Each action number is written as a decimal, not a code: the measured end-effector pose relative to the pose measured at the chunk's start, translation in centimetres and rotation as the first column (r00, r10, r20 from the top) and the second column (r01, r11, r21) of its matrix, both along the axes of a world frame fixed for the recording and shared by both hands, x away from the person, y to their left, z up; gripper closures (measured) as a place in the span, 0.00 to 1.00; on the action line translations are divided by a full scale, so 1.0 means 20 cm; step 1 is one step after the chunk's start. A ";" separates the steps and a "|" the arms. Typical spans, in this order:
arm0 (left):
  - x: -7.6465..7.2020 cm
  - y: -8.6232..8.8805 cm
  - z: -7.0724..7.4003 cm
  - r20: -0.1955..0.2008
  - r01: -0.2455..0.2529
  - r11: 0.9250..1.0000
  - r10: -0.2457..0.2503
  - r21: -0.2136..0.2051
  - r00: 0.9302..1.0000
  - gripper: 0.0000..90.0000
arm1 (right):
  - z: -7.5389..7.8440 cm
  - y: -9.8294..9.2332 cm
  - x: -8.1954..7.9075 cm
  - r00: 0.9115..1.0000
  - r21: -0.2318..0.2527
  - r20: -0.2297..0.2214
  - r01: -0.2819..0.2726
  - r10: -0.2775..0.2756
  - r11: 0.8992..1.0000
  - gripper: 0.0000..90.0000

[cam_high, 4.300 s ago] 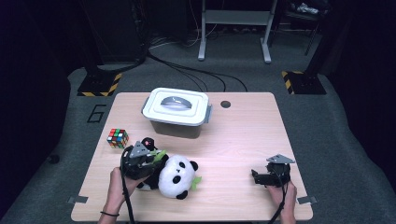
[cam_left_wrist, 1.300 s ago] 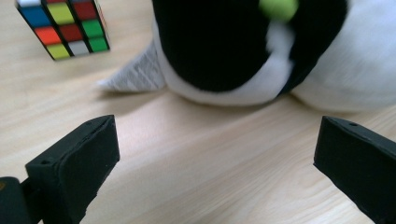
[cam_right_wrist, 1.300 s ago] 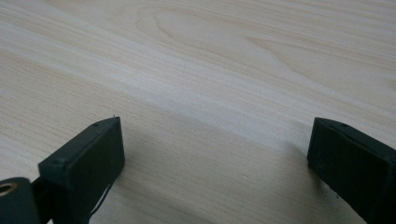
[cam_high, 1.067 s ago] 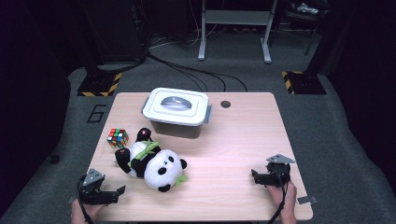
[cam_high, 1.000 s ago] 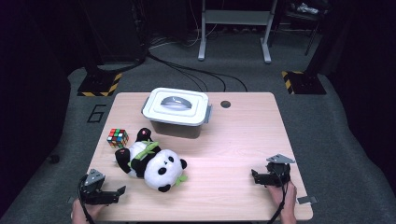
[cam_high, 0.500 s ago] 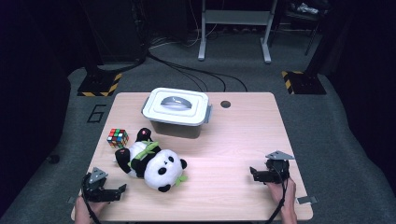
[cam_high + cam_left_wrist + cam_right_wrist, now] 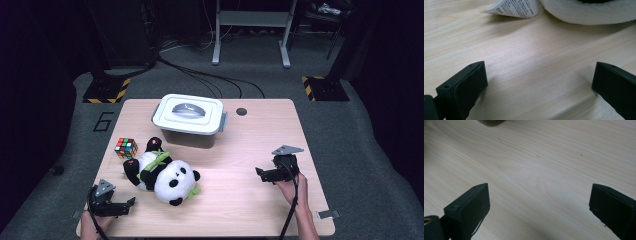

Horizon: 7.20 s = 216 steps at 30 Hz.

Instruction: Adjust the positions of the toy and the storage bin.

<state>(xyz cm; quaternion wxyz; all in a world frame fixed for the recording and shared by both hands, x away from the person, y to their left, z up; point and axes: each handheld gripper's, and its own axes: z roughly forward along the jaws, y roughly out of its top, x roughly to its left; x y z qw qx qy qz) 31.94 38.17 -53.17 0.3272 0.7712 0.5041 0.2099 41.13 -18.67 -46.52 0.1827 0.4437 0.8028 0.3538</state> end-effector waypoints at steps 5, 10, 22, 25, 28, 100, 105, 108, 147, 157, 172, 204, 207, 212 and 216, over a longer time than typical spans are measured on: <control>0.00 0.00 0.00 0.000 0.000 1.000 0.000 0.000 1.000 0.00 | 0.06 0.05 0.05 0.999 0.001 0.008 -0.037 0.036 0.999 0.03; 0.00 0.00 0.00 0.000 0.000 1.000 0.000 0.000 1.000 0.00 | 0.12 0.11 0.10 0.997 -0.003 0.019 -0.075 0.075 0.997 0.03; 0.00 0.00 0.00 0.000 0.000 1.000 0.000 0.000 1.000 0.00 | 0.27 0.25 0.24 0.989 0.002 0.041 -0.142 0.141 0.990 0.02; 0.00 0.00 0.00 -0.001 0.002 1.000 -0.002 0.002 1.000 0.00 | 0.30 0.28 0.27 0.988 0.001 0.040 -0.151 0.151 0.988 0.02; 0.00 0.00 0.00 -0.004 0.007 1.000 -0.007 0.008 1.000 0.00 | 0.32 0.31 0.30 0.986 0.002 0.039 -0.163 0.163 0.987 0.02; 0.00 0.00 0.00 0.001 0.010 1.000 -0.010 0.012 1.000 0.00 | 0.39 0.98 0.90 0.939 -0.029 0.040 -0.341 0.341 0.940 0.64; 0.00 0.00 0.00 0.000 0.010 1.000 -0.010 0.013 1.000 0.00 | 0.39 0.99 0.89 0.934 -0.053 0.045 -0.351 0.353 0.935 0.67; 0.00 0.00 0.00 0.005 0.003 1.000 -0.003 0.006 1.000 0.00 | 0.40 0.98 0.88 0.929 -0.062 0.049 -0.363 0.367 0.930 0.68; 0.00 0.00 0.00 -0.004 0.007 1.000 -0.007 0.008 1.000 0.00 | 0.39 0.79 0.64 0.977 -0.054 0.062 -0.201 0.205 0.978 0.70; 0.00 0.00 0.00 0.000 0.000 1.000 0.000 0.000 1.000 0.00 | 0.39 0.76 0.57 0.986 -0.050 0.050 -0.158 0.161 0.986 0.70; 0.00 0.00 0.00 0.000 0.000 1.000 0.000 0.001 1.000 0.00 | 0.40 0.70 0.45 0.992 -0.041 0.032 -0.121 0.122 0.992 0.70; 0.00 0.00 0.00 -0.001 0.003 1.000 -0.003 0.001 1.000 0.00 | 0.46 0.90 0.60 0.942 -0.168 0.068 -0.315 0.329 0.934 0.71; 0.00 0.00 0.00 -0.001 0.003 1.000 -0.003 0.001 1.000 0.00 | 0.46 0.91 0.59 0.946 -0.159 0.062 -0.306 0.319 0.939 0.73; 0.00 0.00 0.00 -0.004 0.007 1.000 -0.007 0.008 1.000 0.00 | 0.47 0.92 0.57 0.962 -0.130 0.026 -0.265 0.271 0.955 0.74; 0.00 0.00 0.00 -0.004 0.007 1.000 -0.007 0.008 1.000 0.00 | 0.47 0.92 0.55 0.967 -0.122 0.010 -0.251 0.254 0.960 0.74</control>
